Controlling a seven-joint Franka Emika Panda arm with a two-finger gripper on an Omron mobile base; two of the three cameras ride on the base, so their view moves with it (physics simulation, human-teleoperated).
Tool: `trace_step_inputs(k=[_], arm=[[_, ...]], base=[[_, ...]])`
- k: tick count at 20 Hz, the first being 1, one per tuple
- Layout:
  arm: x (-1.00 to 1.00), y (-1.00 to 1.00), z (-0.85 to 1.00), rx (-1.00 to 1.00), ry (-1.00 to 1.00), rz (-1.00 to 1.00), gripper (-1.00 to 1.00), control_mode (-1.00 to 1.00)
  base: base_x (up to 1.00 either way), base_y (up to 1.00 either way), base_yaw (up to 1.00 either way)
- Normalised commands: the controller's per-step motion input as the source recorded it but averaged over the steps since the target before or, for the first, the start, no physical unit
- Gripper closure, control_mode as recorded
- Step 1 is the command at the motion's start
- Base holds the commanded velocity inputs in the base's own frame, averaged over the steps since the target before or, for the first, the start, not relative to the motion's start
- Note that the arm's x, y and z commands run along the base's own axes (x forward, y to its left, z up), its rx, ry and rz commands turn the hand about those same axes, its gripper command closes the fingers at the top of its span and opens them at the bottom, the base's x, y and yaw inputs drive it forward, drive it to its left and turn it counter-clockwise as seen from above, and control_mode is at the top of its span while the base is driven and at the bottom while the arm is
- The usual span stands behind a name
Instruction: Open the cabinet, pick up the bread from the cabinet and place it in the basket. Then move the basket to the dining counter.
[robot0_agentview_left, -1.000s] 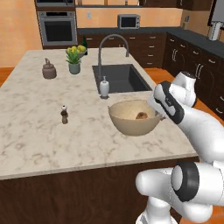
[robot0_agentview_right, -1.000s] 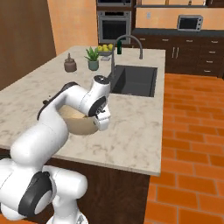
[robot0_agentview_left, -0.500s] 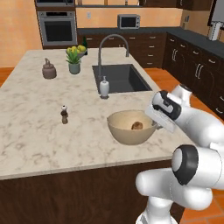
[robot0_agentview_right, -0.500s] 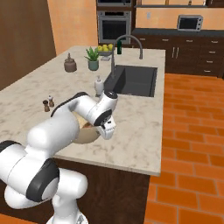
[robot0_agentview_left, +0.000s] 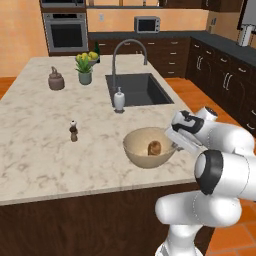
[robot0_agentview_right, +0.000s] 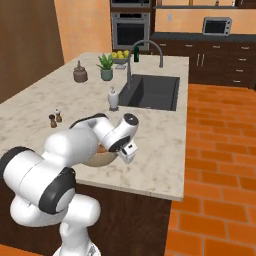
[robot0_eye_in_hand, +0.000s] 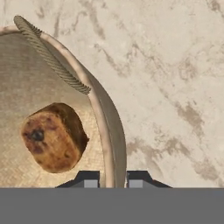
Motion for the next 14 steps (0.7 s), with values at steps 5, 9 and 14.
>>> trace_step_inputs(k=[5,9,14], arm=[[0.05,0.0,-0.05,0.0,-0.08,0.01,-1.0,-1.0],[0.06,0.0,0.0,0.0,0.0,0.0,-1.0,-1.0],[0.13,0.0,0.1,0.0,0.1,0.0,-1.0,-1.0]], base=[[0.0,0.0,0.0],[0.0,0.0,0.0],[0.0,0.0,0.0]])
